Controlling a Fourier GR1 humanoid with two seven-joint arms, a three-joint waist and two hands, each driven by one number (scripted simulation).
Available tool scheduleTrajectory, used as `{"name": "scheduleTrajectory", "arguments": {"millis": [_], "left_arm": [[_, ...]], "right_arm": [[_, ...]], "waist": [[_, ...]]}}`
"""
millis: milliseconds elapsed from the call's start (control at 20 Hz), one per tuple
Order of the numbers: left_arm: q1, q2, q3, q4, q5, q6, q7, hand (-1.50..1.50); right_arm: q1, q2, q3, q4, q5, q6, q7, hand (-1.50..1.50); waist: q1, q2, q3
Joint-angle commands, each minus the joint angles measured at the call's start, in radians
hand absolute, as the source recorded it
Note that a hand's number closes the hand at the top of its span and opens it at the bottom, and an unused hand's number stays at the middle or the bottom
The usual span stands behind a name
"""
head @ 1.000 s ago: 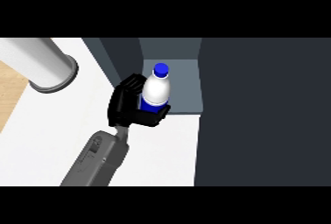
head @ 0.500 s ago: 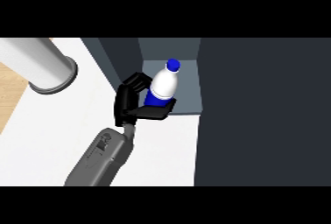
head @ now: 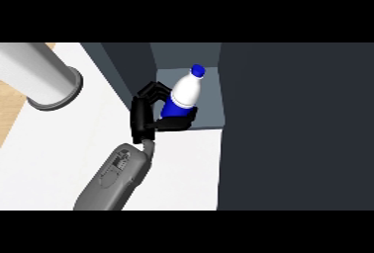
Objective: Pick up the bottled water, place it into the cabinet and close the cabinet
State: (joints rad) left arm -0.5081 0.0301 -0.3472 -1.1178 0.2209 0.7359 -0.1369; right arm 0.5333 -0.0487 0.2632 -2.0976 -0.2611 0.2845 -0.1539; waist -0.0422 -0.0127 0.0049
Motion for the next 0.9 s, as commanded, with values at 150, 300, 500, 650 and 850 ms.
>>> {"name": "scheduleTrajectory", "arguments": {"millis": [150,300,500,650,850], "left_arm": [[-0.268,0.044,0.053,0.221,-0.014,-0.076,0.030,1.50],[-0.376,0.044,0.085,0.394,-0.035,-0.103,-0.004,1.50],[-0.448,0.018,0.100,0.589,-0.086,-0.072,-0.108,1.50],[-0.530,0.060,0.131,0.705,-0.096,-0.089,-0.101,1.50],[-0.510,0.039,0.158,0.796,-0.109,-0.040,-0.224,-1.50]], "right_arm": [[-0.017,0.009,0.008,0.017,-0.007,-0.002,0.003,-1.50],[0.023,-0.031,-0.029,-0.032,-0.051,0.020,0.015,-1.50],[-0.045,-0.013,-0.038,0.027,-0.024,0.008,-0.001,-1.50],[-0.020,-0.014,-0.019,0.041,-0.014,0.015,-0.010,-1.50],[-0.027,-0.008,0.007,0.039,0.009,0.014,-0.013,-1.50]], "waist": [[-0.043,0.036,-0.005],[-0.033,0.033,-0.005],[-0.034,0.040,-0.005],[-0.032,0.037,-0.005],[-0.036,0.043,-0.006]]}}
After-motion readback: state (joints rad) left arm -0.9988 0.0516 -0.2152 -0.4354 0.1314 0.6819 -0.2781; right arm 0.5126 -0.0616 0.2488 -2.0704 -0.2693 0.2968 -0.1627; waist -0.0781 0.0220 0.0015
